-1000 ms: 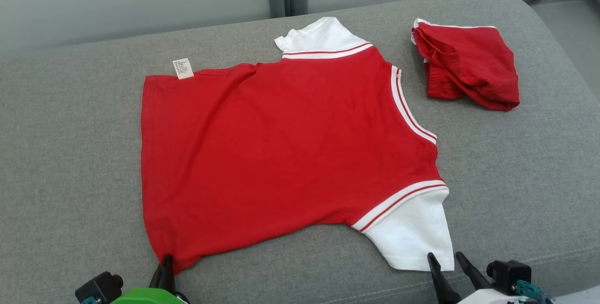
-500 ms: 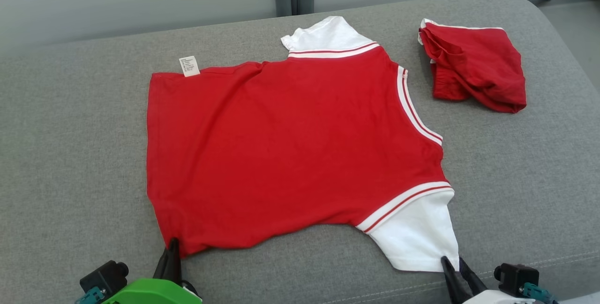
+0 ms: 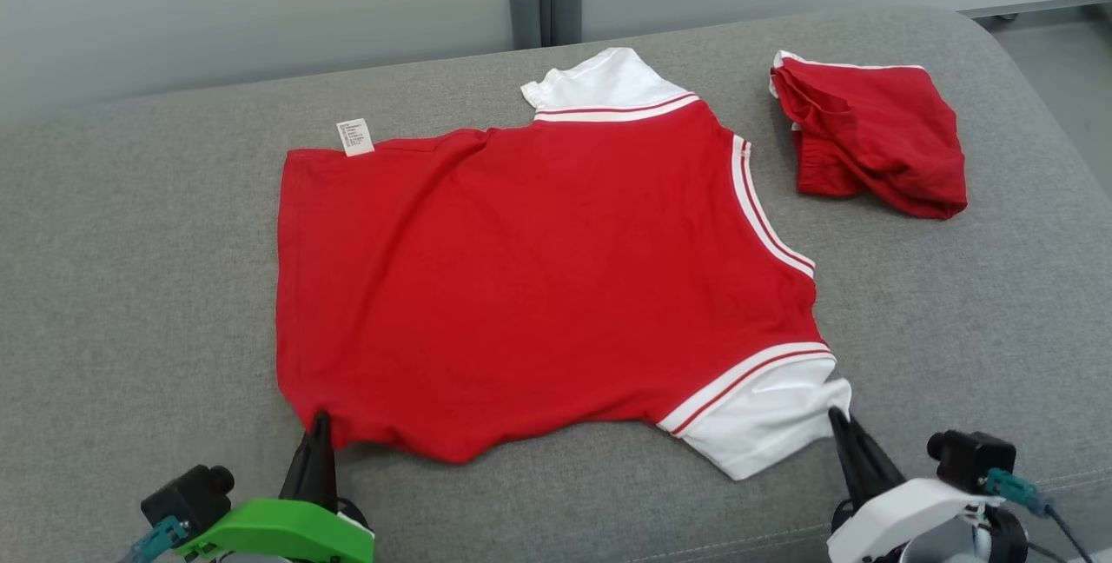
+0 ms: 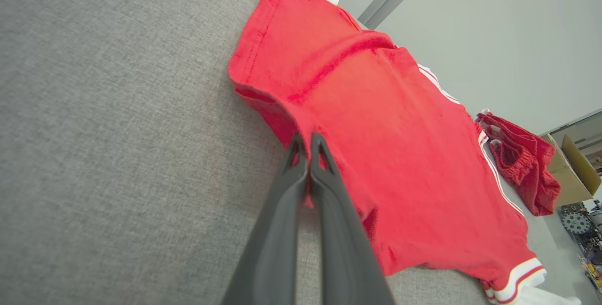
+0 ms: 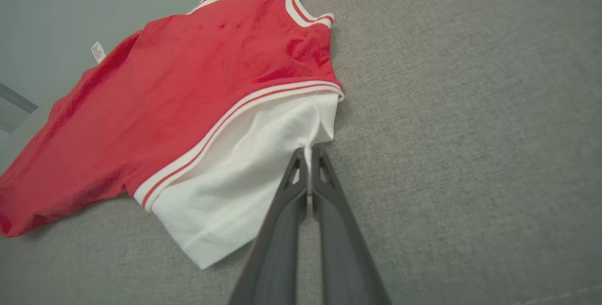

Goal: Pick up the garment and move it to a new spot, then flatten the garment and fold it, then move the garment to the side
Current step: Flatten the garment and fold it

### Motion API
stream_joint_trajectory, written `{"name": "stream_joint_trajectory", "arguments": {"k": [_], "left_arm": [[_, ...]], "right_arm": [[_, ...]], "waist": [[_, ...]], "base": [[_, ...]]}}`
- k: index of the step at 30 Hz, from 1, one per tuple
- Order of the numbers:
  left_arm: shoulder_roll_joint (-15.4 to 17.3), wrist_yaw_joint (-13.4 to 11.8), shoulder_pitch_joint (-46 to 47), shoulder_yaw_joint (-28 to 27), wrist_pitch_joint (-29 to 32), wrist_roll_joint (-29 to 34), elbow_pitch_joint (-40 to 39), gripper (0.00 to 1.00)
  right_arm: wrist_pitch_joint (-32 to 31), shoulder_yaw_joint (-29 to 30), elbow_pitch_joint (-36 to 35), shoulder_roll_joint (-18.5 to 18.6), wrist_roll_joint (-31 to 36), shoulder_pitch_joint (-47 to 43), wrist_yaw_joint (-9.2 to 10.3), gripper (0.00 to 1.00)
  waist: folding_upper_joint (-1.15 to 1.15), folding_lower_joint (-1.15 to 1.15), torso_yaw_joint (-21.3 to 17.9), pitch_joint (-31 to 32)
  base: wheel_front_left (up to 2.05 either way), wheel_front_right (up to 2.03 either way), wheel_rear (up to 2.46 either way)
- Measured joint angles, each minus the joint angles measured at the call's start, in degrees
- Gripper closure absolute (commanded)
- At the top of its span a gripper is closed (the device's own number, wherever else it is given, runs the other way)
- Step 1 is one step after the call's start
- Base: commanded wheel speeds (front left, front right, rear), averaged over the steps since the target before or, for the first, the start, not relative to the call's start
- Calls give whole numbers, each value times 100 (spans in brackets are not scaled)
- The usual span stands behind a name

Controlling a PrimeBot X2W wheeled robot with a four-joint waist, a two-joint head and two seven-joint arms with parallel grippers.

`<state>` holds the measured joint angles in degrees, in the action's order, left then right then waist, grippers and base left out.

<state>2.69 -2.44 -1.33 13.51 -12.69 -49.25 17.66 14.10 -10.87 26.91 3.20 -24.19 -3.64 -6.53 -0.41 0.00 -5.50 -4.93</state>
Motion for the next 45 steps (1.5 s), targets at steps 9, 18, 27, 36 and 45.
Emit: {"name": "stream_joint_trajectory", "arguments": {"k": [9, 18, 27, 36, 45], "left_arm": [[-2, 45, 436, 9, -7, 108, -223, 100], [10, -123, 1099, -12, 36, 249, -68, 100], [-5, -312, 2186, 21, 431, 426, 689, 100], [-2, -366, 2842, -27, 559, 580, 1322, 88], [-18, -368, 3213, -220, 223, 615, 1549, 0]], "right_arm": [[8, 121, -514, 301, 53, 513, -2, 100], [-283, 127, -499, 526, 56, 1406, -2, 100], [-1007, 131, 118, 589, 54, 2543, 0, 100], [-1224, 88, 564, 532, 56, 3327, 8, 71], [-948, 152, 801, 490, 56, 3728, 58, 0]], "waist": [[0, 0, -24, 55], [0, 0, 5, -189], [0, 0, 66, -696], [0, 0, 110, -1108], [0, 0, 146, -1249]], "base": [[0, 0, 0], [0, 0, 0], [0, 0, 0], [0, 0, 0], [0, 0, 0]]}}
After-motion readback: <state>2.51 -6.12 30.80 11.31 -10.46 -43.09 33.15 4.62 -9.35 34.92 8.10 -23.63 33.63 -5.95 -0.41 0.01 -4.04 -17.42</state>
